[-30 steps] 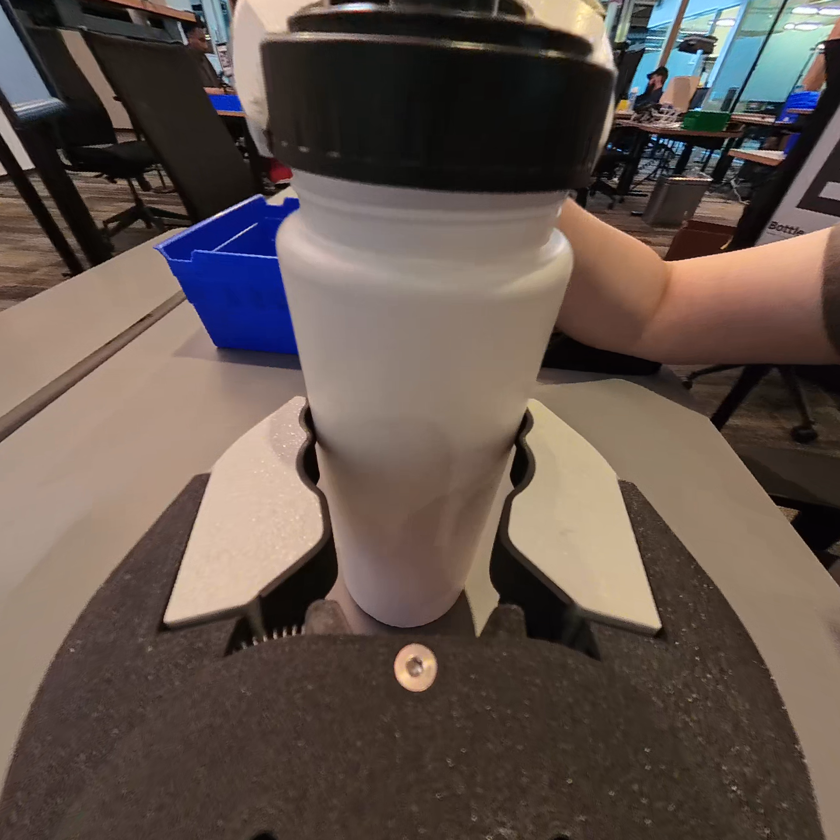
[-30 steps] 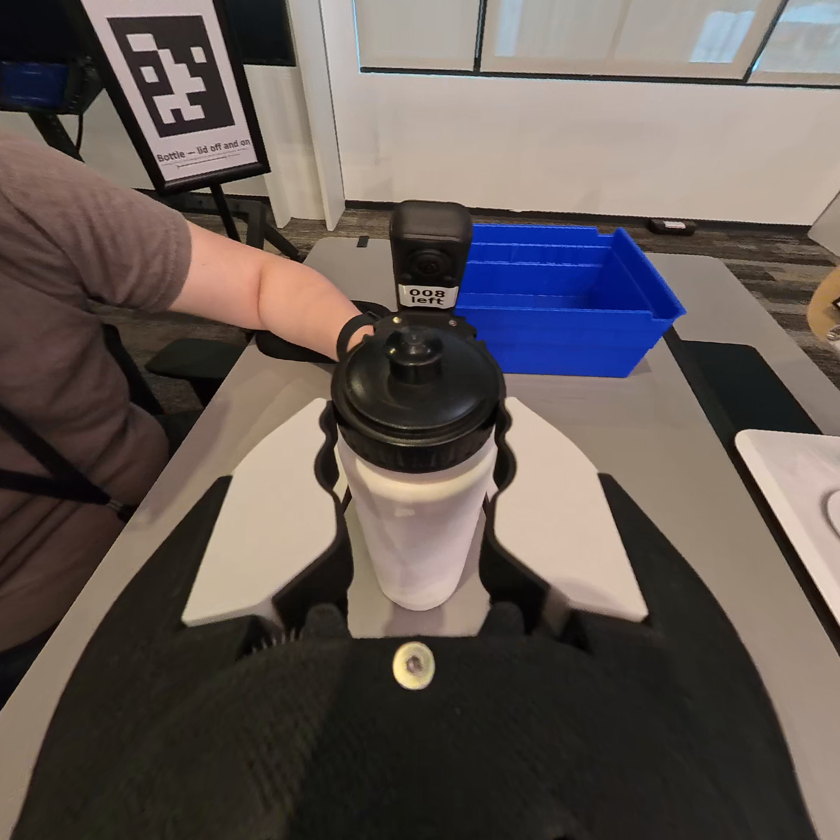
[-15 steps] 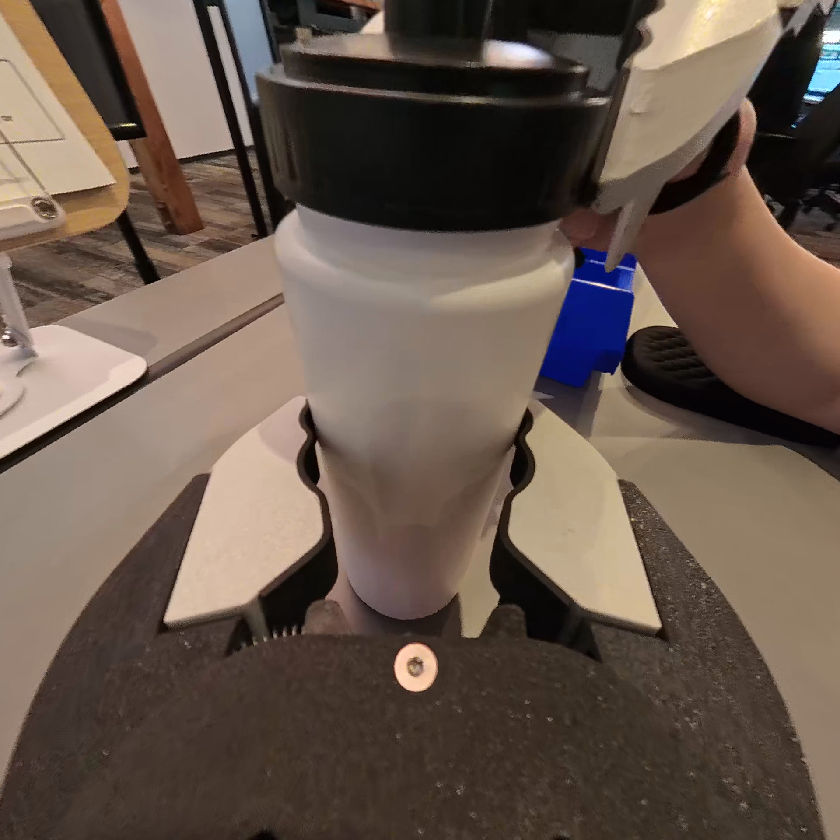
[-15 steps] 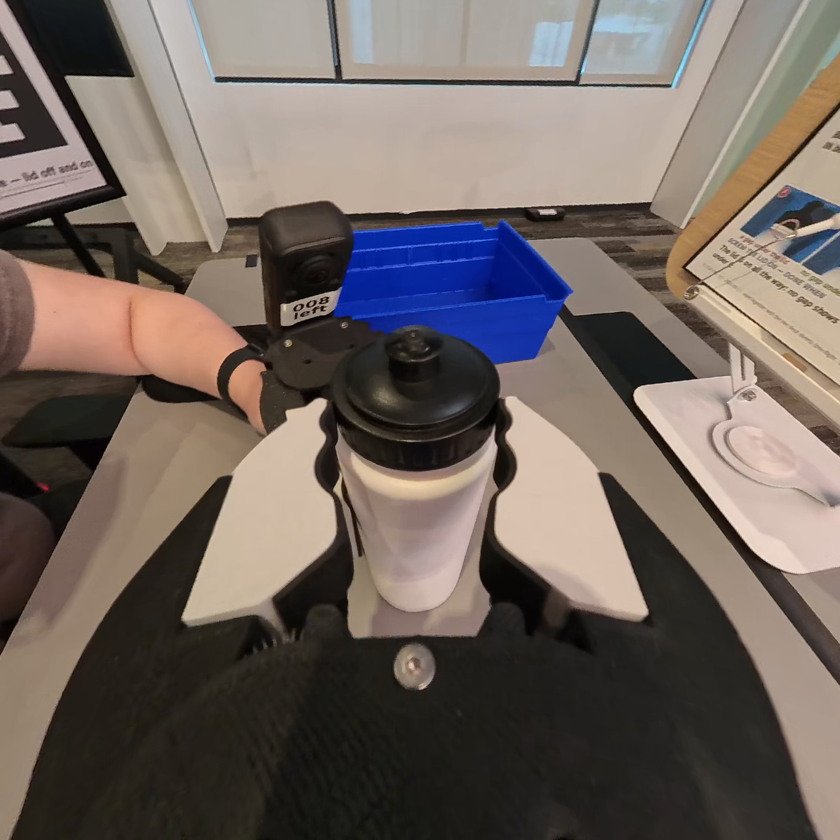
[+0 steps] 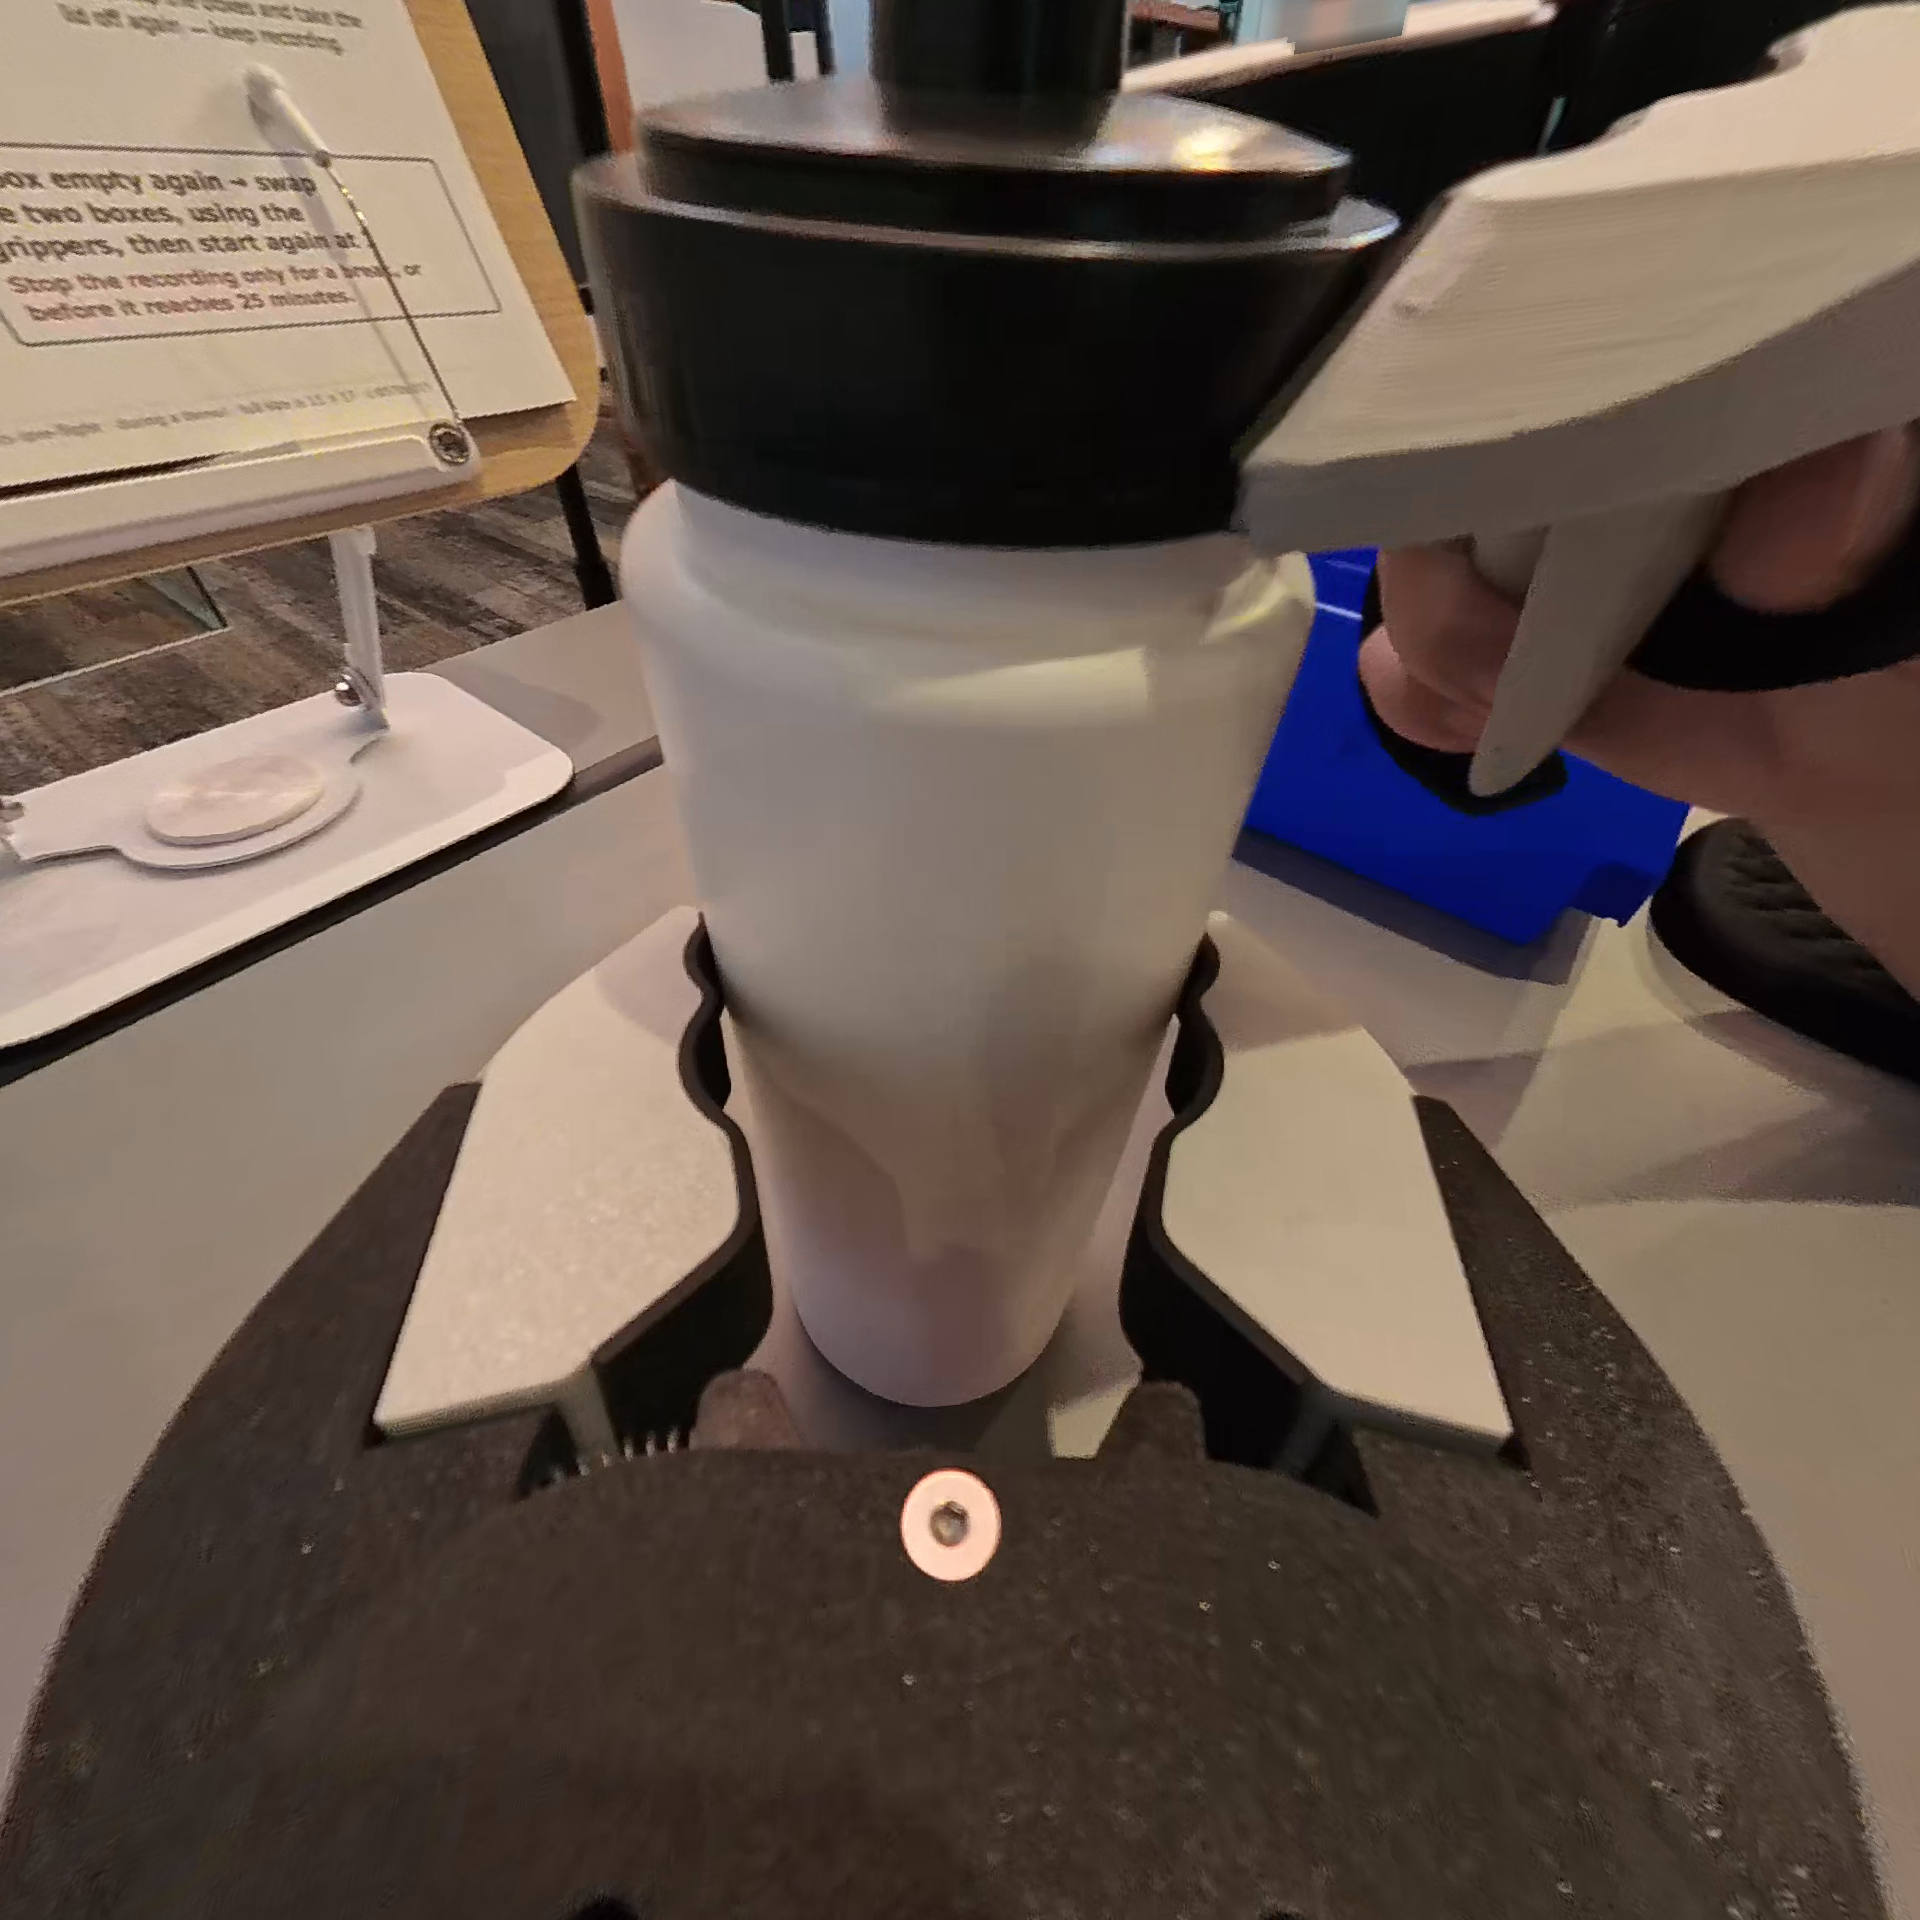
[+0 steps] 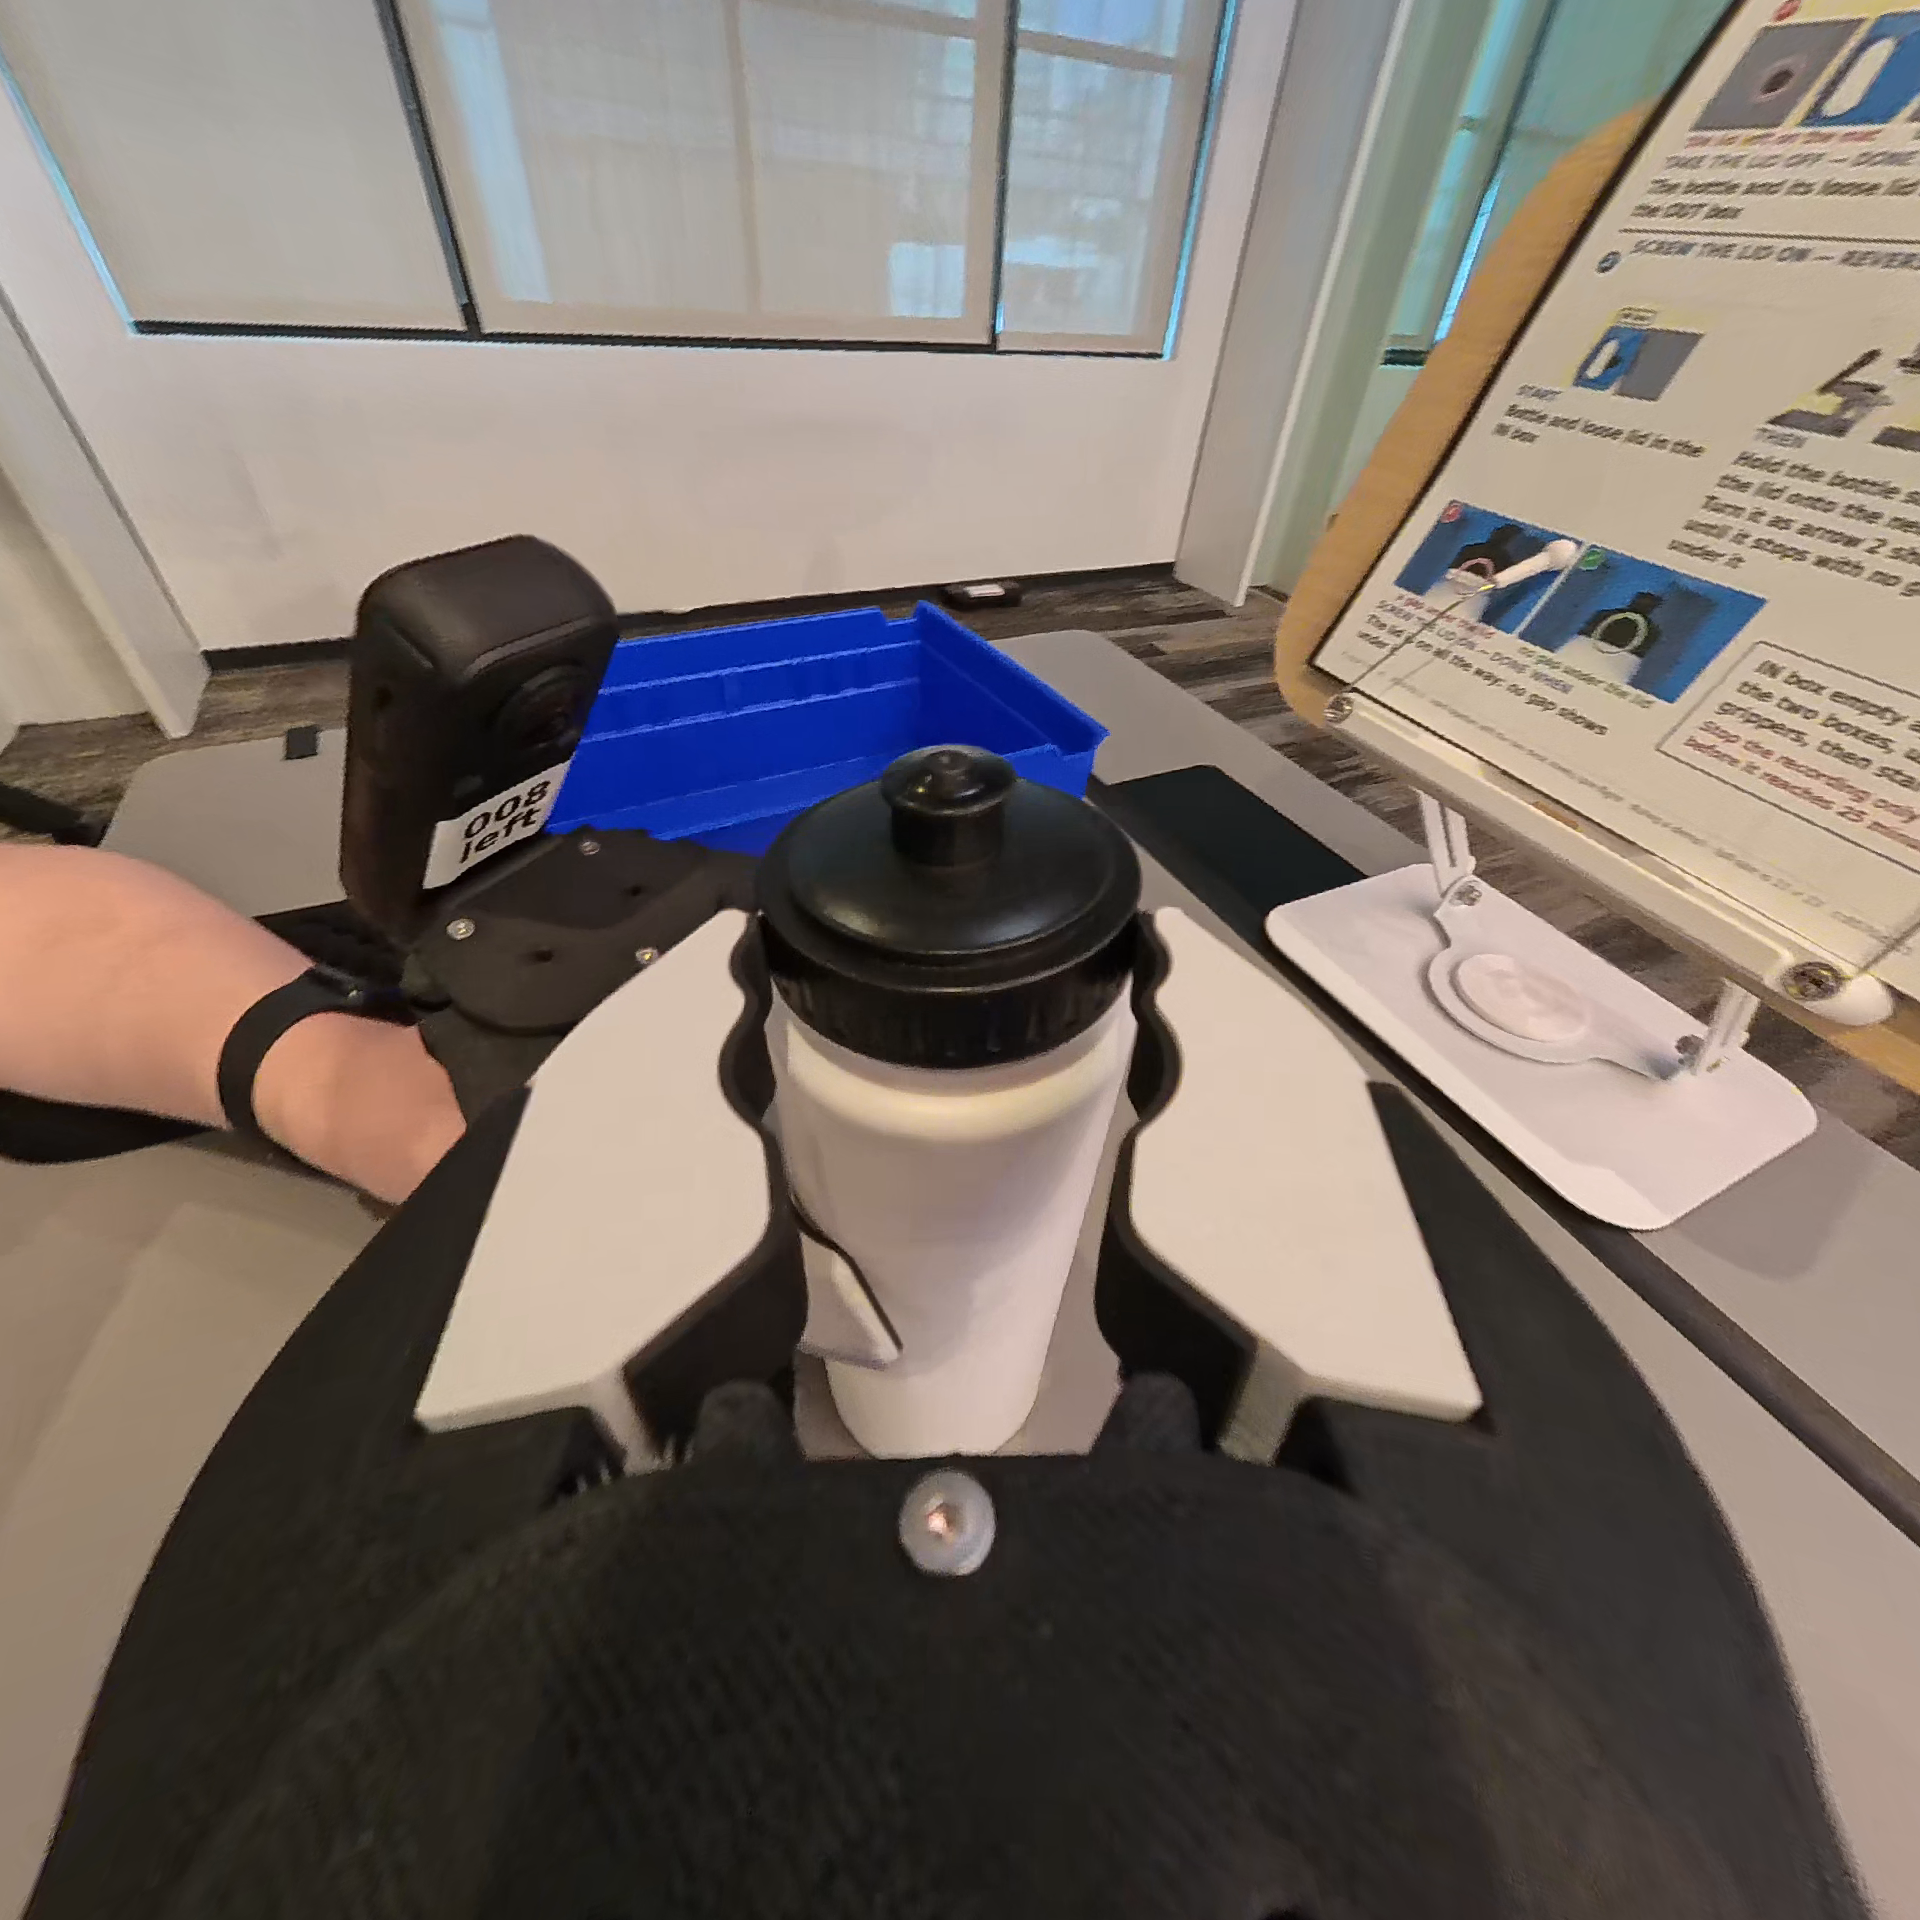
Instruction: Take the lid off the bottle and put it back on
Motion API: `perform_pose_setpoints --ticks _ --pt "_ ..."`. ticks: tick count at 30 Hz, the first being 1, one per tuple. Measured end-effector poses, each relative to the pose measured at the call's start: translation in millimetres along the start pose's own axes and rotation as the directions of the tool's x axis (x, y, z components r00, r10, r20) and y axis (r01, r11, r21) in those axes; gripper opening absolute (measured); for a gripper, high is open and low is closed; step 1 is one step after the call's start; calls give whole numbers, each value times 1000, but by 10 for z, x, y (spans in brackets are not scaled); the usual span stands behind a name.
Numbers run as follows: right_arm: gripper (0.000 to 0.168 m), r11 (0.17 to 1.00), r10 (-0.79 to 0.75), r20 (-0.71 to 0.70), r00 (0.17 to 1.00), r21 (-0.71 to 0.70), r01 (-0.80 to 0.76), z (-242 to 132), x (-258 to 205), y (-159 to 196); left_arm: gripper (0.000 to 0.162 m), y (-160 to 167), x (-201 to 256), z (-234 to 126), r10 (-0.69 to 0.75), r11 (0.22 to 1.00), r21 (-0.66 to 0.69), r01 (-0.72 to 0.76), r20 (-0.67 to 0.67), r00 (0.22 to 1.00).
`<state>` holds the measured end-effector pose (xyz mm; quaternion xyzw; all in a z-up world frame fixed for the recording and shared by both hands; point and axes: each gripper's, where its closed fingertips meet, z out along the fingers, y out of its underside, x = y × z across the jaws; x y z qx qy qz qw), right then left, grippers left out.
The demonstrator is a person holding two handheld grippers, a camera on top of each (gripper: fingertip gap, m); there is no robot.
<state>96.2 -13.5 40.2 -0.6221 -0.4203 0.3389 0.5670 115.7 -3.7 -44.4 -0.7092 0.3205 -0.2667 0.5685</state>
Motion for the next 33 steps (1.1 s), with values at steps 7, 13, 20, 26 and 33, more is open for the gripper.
perform_pose_setpoints --ticks 7,13,20,26,33 --pt "69 997 44 -188 981 77 -30 19 23 -8 84 3 -45 -2 -13 1000 -7 14 60 998" --pt "69 998 15 -223 975 65 0 14 34 -16 84 1 -36 17 2 1000 -7 -2 44 999" --pt "83 989 -139 151 979 -17 144 -263 -133 -229 84 3 111 11 18 1000 2 -18 -189 982" --pt "82 998 -29 317 948 -51 47 -379 -64 -70 84 8 248 -2 49 999 12 -48 -301 952" --pt "69 998 44 344 938 -60 -25 -280 -91 -6 84 12 293 -7 57 998 10 -57 -319 946"
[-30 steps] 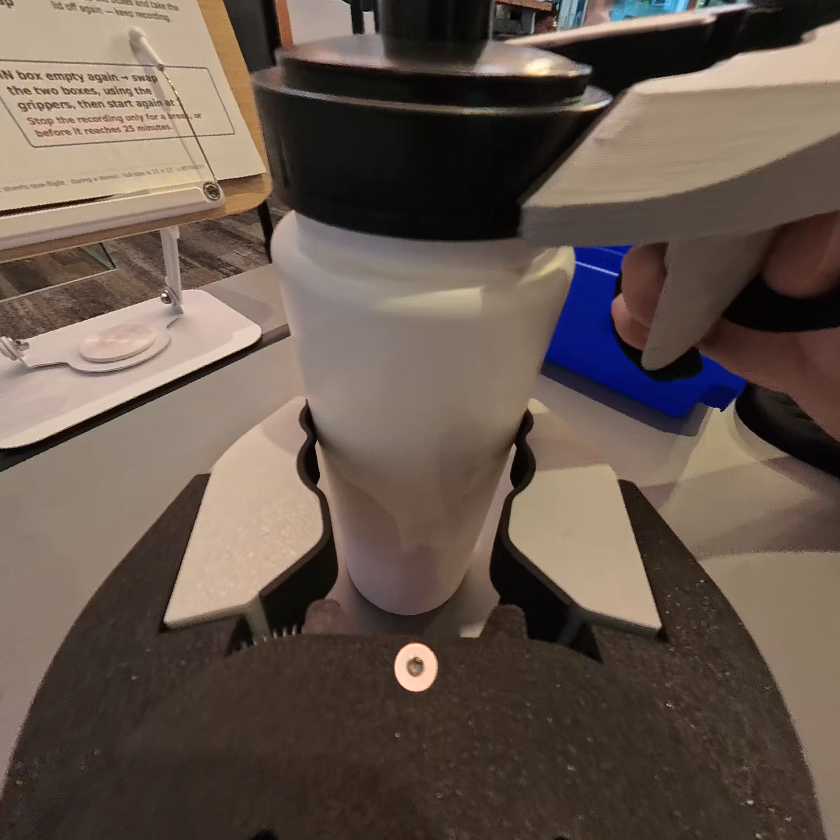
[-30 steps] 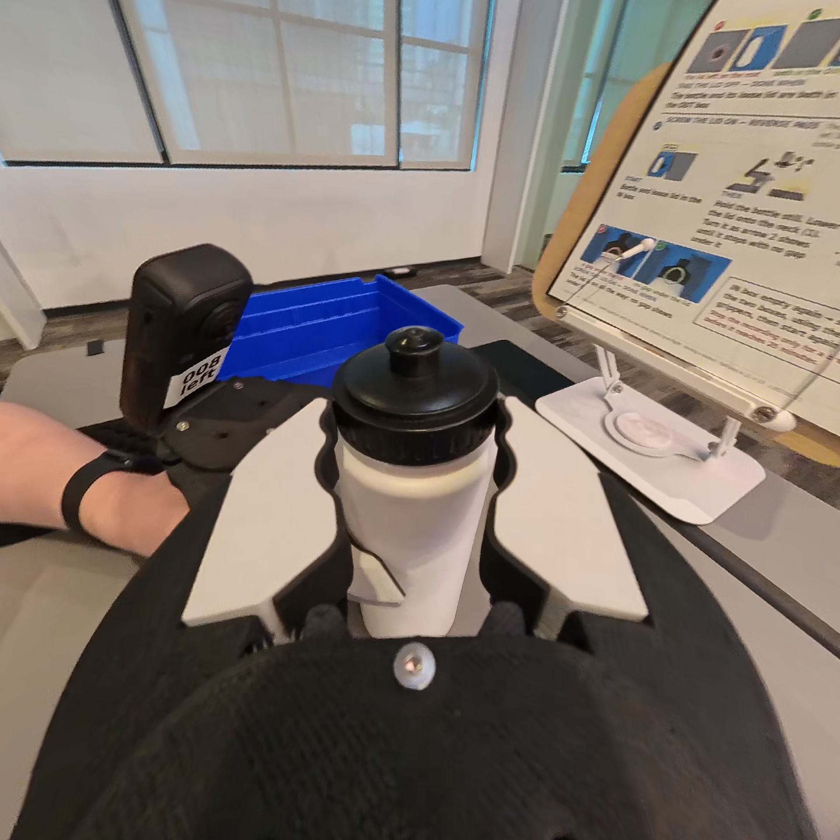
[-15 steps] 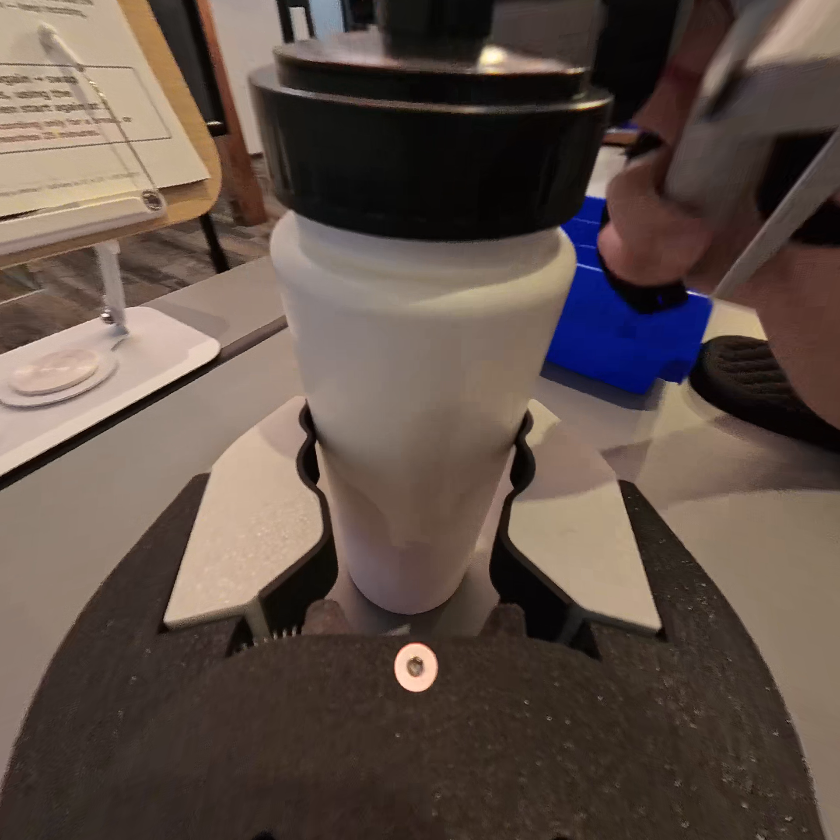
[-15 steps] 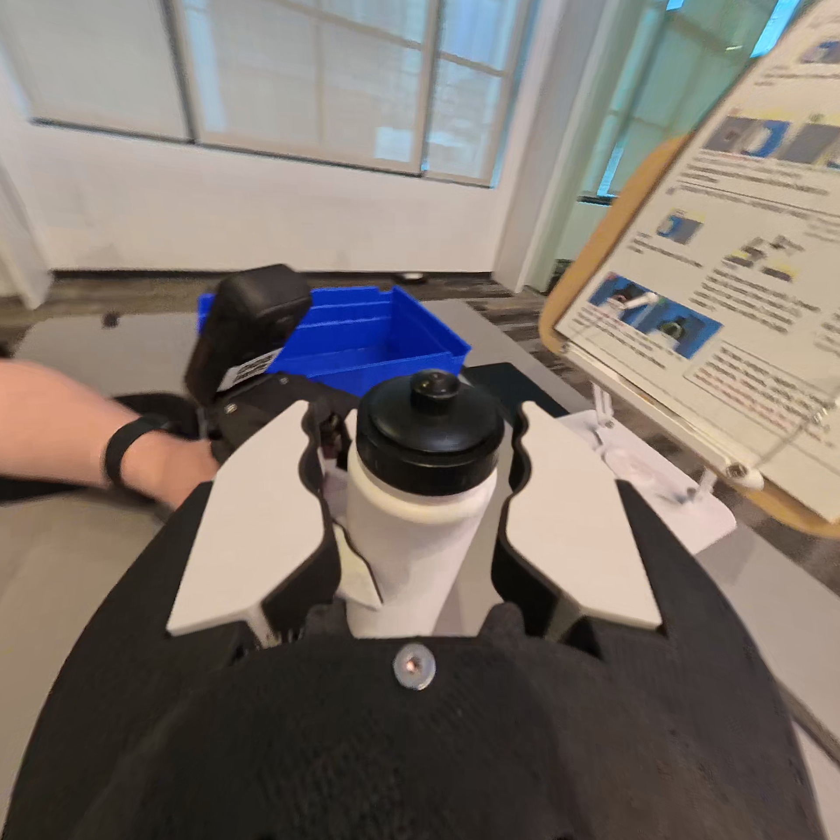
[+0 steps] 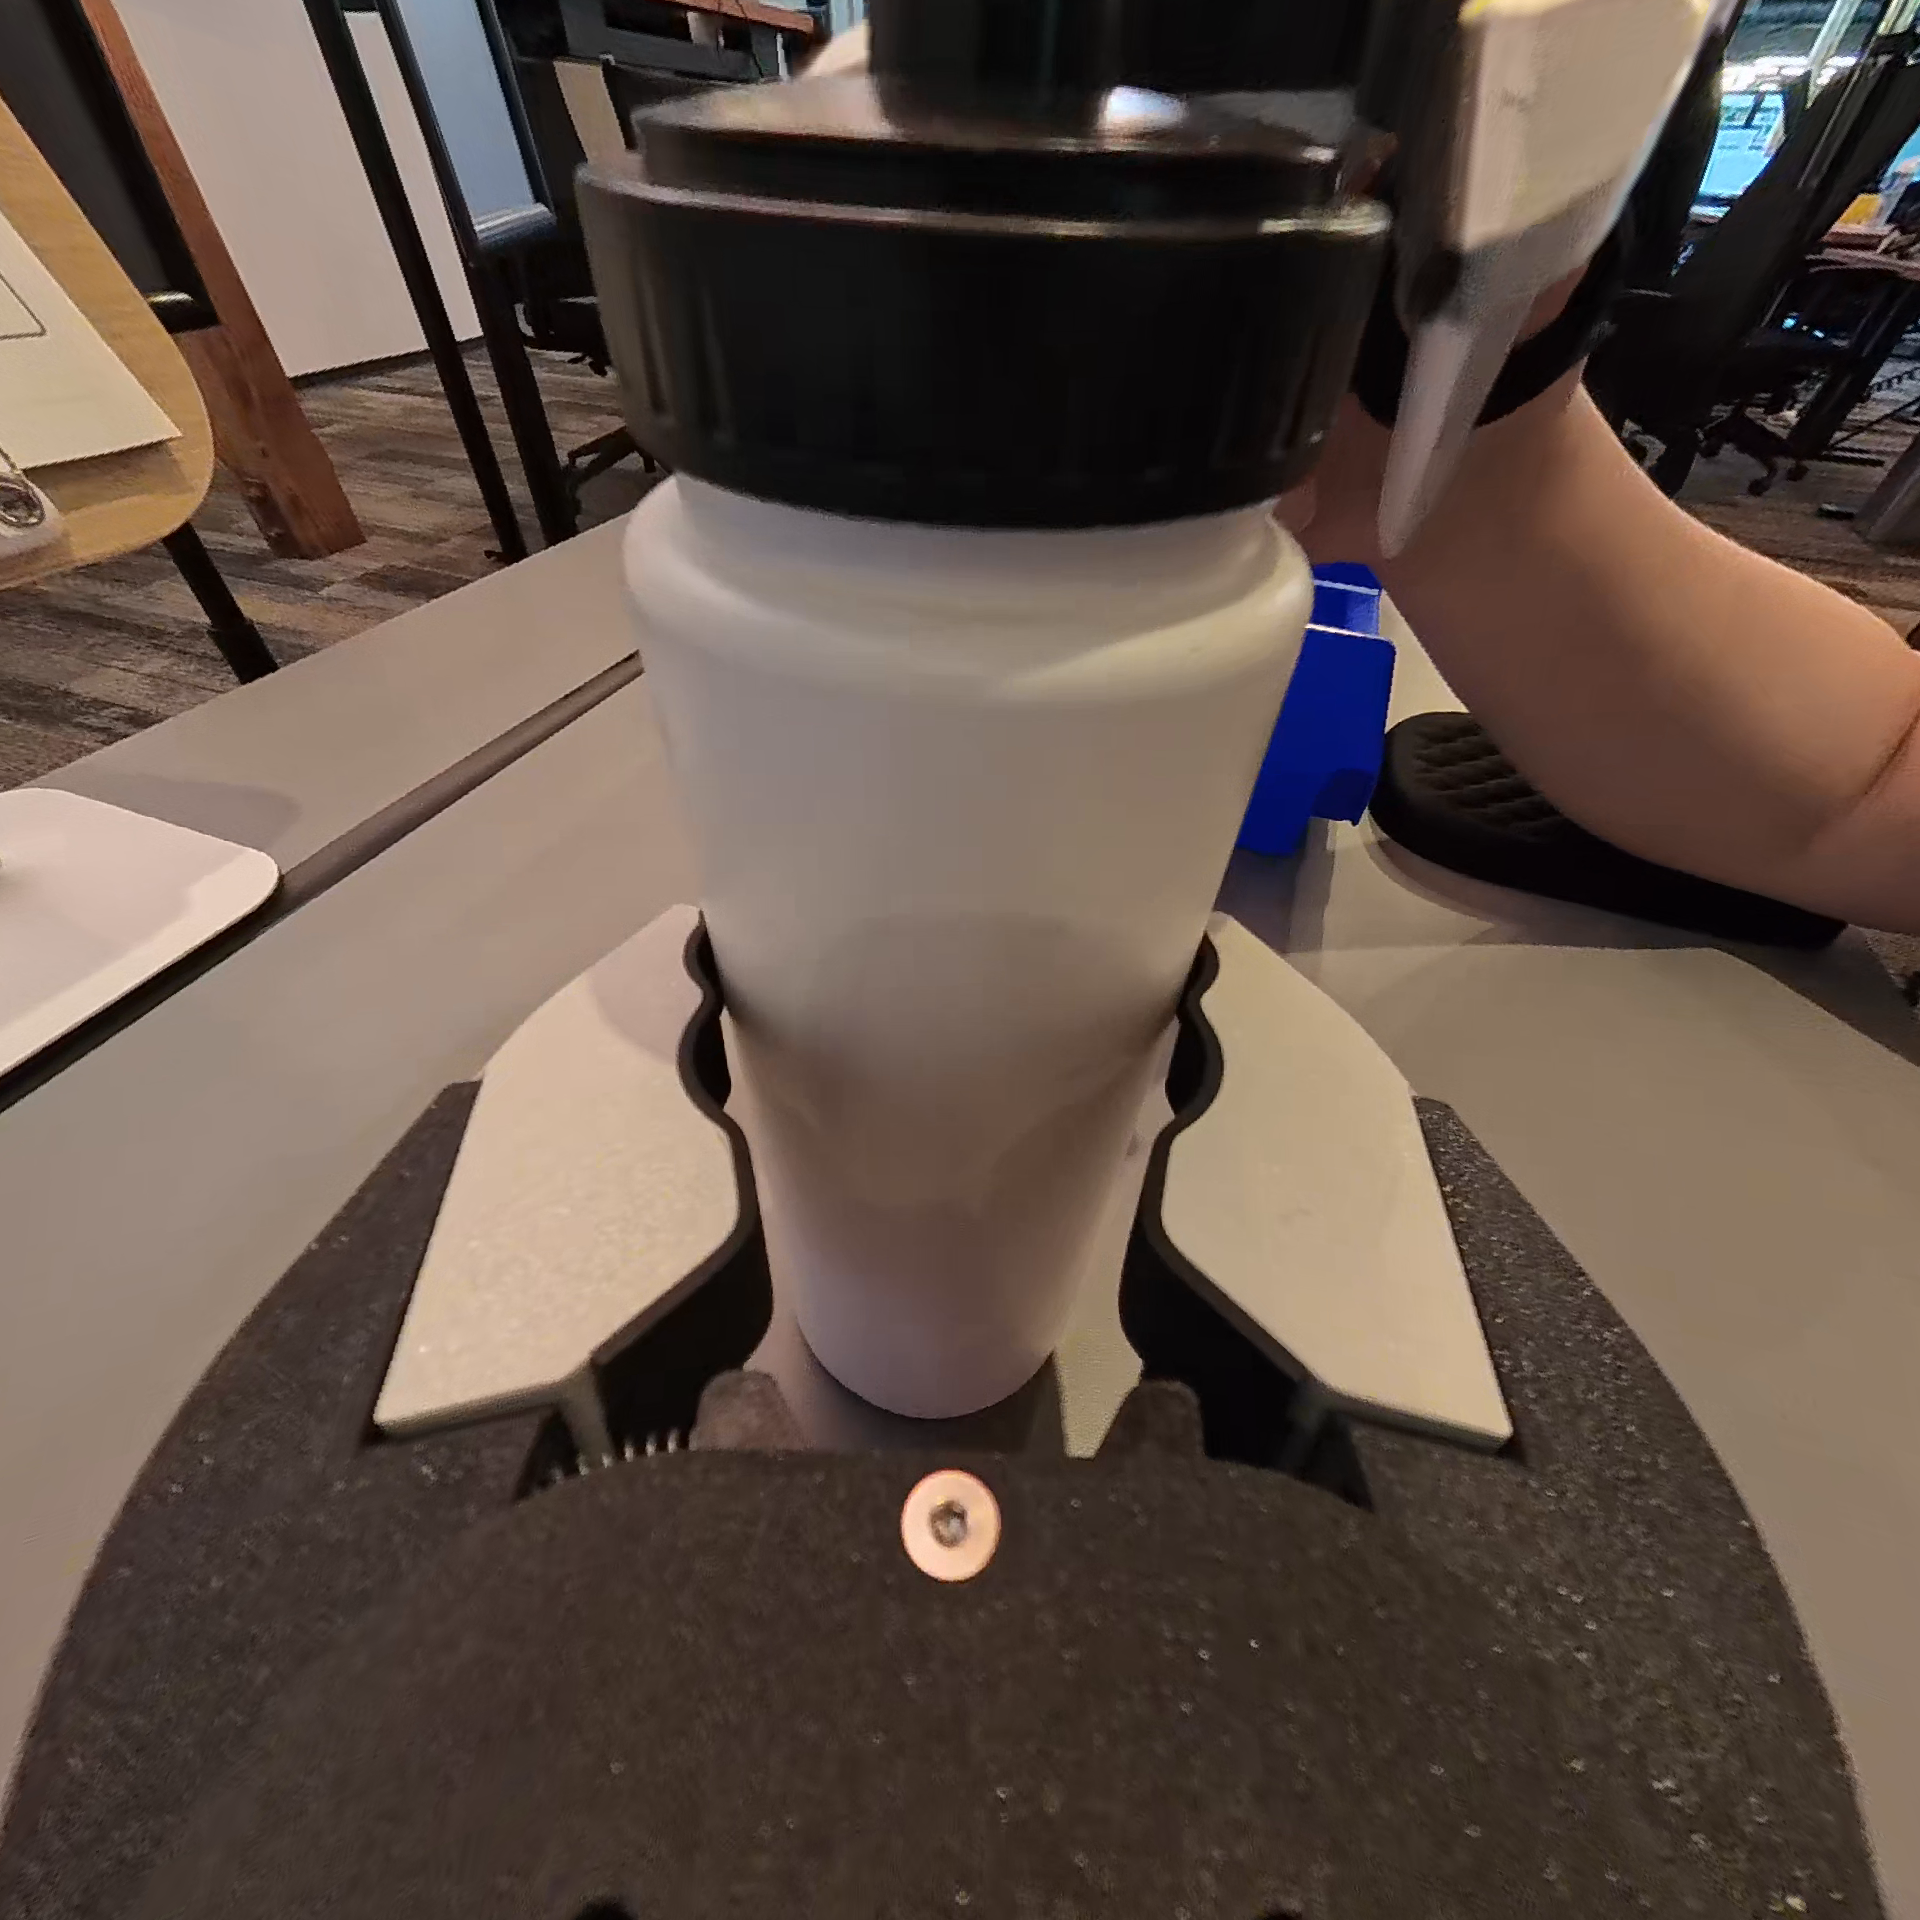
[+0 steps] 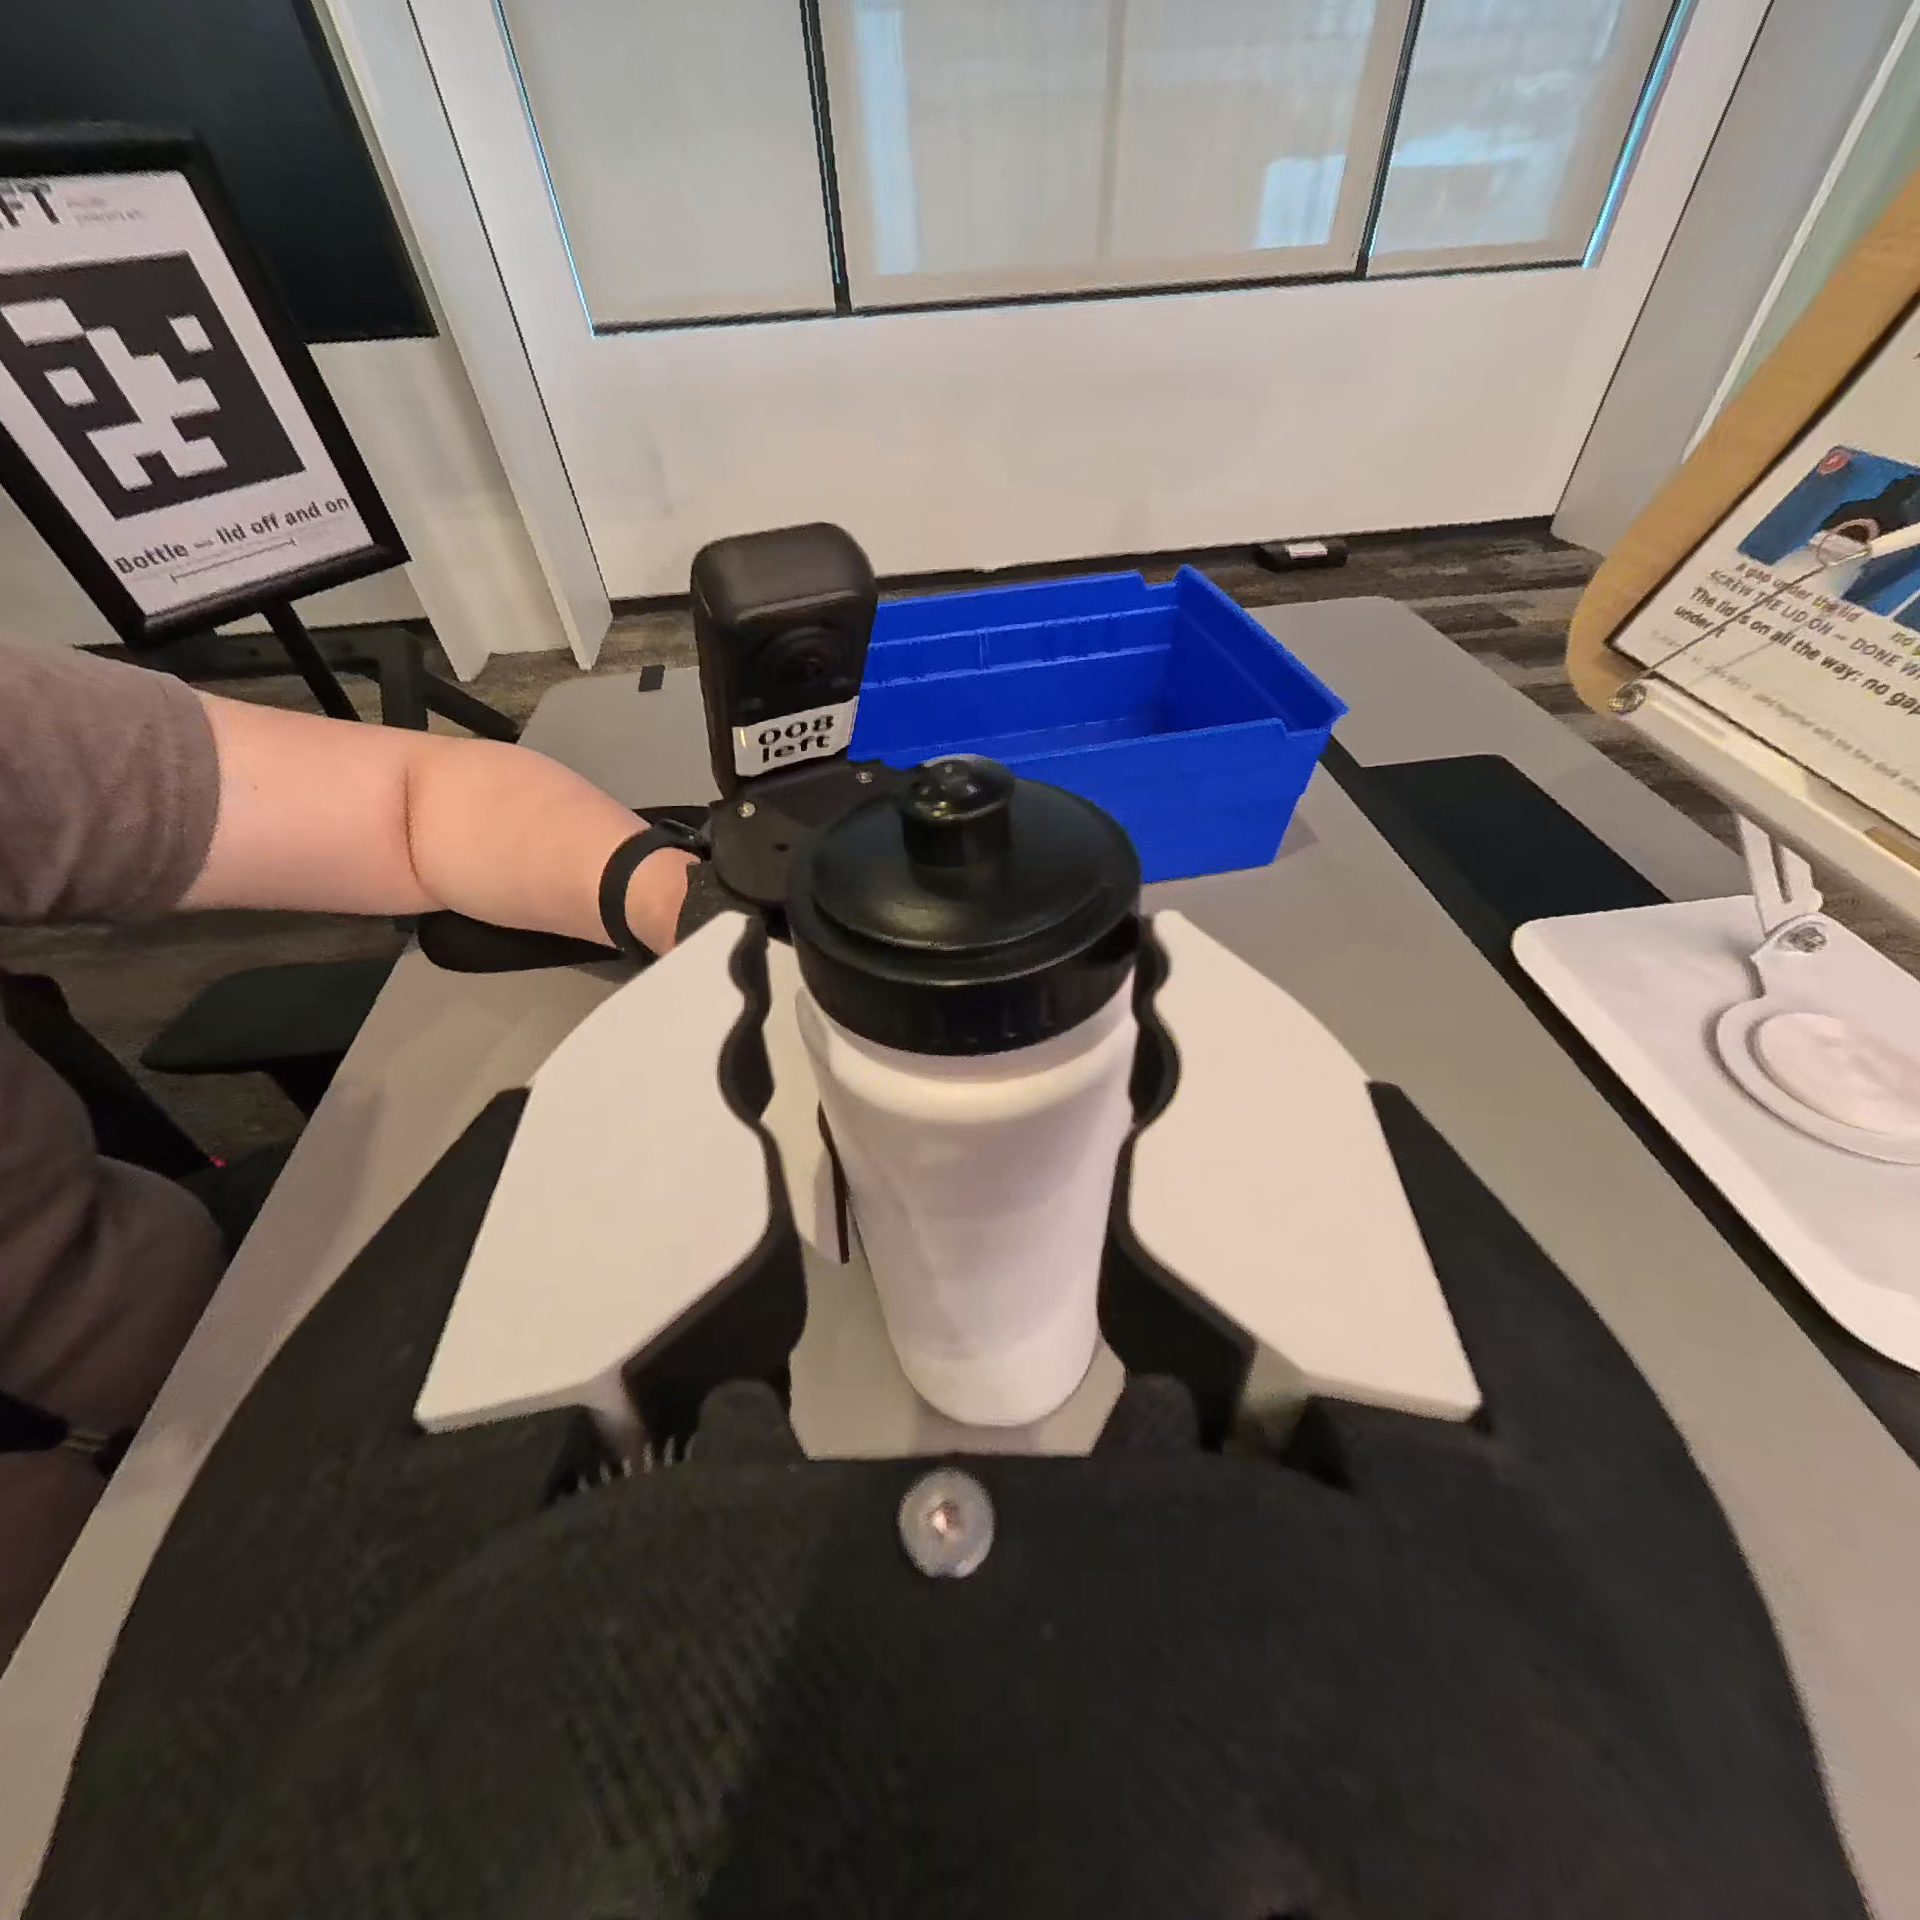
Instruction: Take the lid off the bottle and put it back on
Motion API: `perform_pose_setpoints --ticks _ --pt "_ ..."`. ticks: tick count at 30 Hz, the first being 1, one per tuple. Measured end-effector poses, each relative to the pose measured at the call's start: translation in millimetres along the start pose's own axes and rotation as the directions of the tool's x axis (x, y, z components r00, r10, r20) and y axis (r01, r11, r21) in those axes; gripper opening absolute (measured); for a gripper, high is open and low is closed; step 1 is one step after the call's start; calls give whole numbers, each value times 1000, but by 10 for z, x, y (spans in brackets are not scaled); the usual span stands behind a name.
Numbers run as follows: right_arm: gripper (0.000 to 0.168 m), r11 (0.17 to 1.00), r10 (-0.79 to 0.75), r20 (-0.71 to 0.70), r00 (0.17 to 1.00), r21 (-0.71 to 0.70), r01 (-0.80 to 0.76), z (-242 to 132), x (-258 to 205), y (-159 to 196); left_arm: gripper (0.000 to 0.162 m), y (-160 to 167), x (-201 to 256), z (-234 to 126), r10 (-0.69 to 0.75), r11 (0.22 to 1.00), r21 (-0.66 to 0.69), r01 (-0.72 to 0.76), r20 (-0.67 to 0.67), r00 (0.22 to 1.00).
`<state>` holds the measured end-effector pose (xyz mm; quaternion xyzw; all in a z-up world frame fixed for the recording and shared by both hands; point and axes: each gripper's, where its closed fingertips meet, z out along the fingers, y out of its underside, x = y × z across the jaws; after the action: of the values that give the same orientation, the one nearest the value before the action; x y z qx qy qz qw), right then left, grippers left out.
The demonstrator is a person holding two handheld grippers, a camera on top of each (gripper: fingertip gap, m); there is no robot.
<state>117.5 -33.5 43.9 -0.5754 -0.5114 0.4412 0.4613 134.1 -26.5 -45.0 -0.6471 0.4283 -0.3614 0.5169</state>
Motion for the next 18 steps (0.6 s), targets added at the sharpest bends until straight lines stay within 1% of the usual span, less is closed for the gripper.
perform_pose_setpoints --ticks 2,4,9,11,15,18 --pt "64 999 -39 -33 999 -18 38 7 20 14 84 1 -2 1 1 1000 -4 -1 5 1000" --pt "64 998 -56 -49 997 -25 55 8 23 13 84 1 -12 -3 3 1000 -7 -3 24 1000" --pt "59 1000 -21 -134 991 15 23 43 115 -3 84 -3 -155 -36 -40 999 2 40 144 989" --pt "57 999 -23 -145 989 34 28 71 116 -11 84 -1 -201 -63 -42 999 -4 44 176 984" --pt "58 997 -78 -131 988 -4 78 29 95 -6 84 4 -183 -47 -23 999 -18 27 158 987" --pt "68 998 -55 -81 995 29 58 9 34 -58 84 6 -75 -6 -8 1000 -27 10 91 996"
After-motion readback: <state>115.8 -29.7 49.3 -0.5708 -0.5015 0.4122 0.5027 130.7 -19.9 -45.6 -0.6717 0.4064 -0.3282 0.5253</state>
